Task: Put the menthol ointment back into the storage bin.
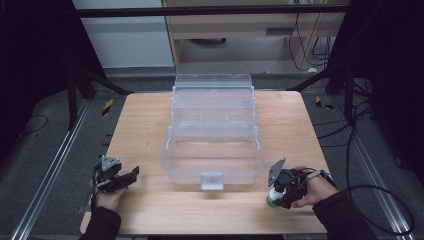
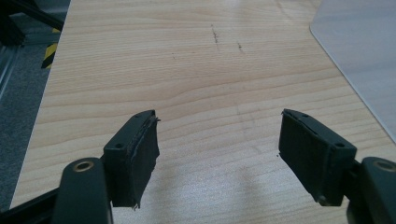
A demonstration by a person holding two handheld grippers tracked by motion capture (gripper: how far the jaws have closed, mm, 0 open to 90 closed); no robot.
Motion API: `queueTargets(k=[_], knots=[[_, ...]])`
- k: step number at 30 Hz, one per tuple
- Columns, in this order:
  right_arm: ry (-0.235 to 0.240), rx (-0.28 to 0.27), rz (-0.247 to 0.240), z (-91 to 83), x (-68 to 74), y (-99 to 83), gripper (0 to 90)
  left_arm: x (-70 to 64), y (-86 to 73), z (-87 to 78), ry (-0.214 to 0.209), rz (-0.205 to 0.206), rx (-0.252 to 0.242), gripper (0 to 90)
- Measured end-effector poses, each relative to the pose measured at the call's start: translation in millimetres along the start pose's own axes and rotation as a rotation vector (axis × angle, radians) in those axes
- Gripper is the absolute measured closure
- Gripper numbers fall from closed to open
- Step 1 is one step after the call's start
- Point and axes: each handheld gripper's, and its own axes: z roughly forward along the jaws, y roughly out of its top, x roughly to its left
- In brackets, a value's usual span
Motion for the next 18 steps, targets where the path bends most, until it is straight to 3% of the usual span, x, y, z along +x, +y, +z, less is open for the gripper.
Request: queueTargets(k=[18], knots=[[0.023, 0.057, -0.011, 11.2, -2.6, 5.7, 48.0, 0.1, 0.1, 0.1, -0.001, 0.000, 0.001, 27.7]])
